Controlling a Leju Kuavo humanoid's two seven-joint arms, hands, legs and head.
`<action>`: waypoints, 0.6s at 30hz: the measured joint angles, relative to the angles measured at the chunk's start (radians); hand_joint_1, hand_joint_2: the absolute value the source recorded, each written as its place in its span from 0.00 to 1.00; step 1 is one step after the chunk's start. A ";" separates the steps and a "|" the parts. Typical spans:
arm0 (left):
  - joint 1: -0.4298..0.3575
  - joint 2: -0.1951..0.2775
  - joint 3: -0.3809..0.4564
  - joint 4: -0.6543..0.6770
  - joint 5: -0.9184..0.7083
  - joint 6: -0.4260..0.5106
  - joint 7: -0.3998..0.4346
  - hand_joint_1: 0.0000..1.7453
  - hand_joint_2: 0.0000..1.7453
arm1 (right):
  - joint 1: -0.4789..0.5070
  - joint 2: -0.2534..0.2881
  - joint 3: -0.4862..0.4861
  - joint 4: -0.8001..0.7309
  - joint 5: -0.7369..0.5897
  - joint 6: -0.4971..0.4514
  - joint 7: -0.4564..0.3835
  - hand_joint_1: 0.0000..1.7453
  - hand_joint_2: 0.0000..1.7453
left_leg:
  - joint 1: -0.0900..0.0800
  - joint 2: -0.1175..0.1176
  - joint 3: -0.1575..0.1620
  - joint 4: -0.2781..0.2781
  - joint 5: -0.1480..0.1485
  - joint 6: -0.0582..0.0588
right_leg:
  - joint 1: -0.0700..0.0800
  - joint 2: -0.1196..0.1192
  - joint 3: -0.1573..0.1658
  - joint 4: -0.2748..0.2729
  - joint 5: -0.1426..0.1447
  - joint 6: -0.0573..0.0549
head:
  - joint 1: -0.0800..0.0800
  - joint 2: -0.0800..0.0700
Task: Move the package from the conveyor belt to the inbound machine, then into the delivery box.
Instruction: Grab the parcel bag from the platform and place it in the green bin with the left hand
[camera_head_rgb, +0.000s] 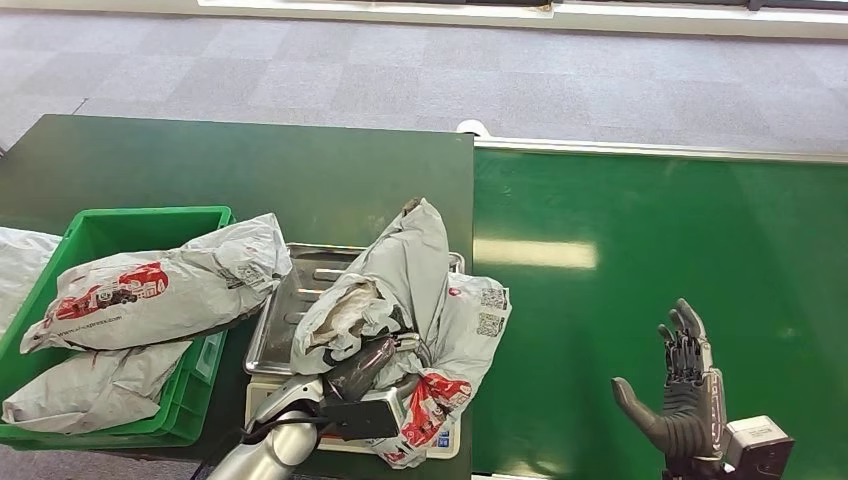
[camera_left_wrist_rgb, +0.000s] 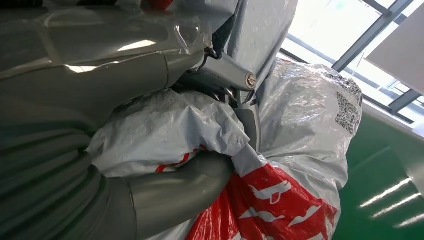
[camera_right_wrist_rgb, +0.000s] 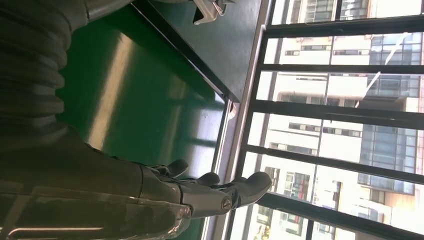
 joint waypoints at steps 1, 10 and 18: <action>0.000 -0.001 0.000 0.001 0.006 0.002 -0.006 1.00 1.00 | -0.001 0.000 0.000 0.000 0.000 -0.001 -0.001 0.00 1.00 | 0.000 0.000 0.000 0.000 0.000 0.000 | 0.000 0.000 0.000 0.000 0.000 0.000 | 0.000 0.000; 0.013 -0.003 0.005 -0.014 0.055 0.036 -0.047 1.00 1.00 | -0.004 -0.003 0.000 0.002 -0.008 -0.009 -0.006 0.00 1.00 | 0.000 0.000 -0.001 0.000 0.000 0.000 | 0.000 0.000 -0.002 0.000 0.000 0.000 | 0.000 0.000; 0.052 -0.003 0.009 -0.064 0.123 0.051 -0.089 1.00 0.50 | 0.034 0.002 -0.014 -0.030 -0.023 0.004 -0.011 0.00 1.00 | 0.000 0.000 -0.006 0.000 0.000 0.000 | 0.000 0.001 -0.007 0.000 0.000 0.000 | 0.000 0.000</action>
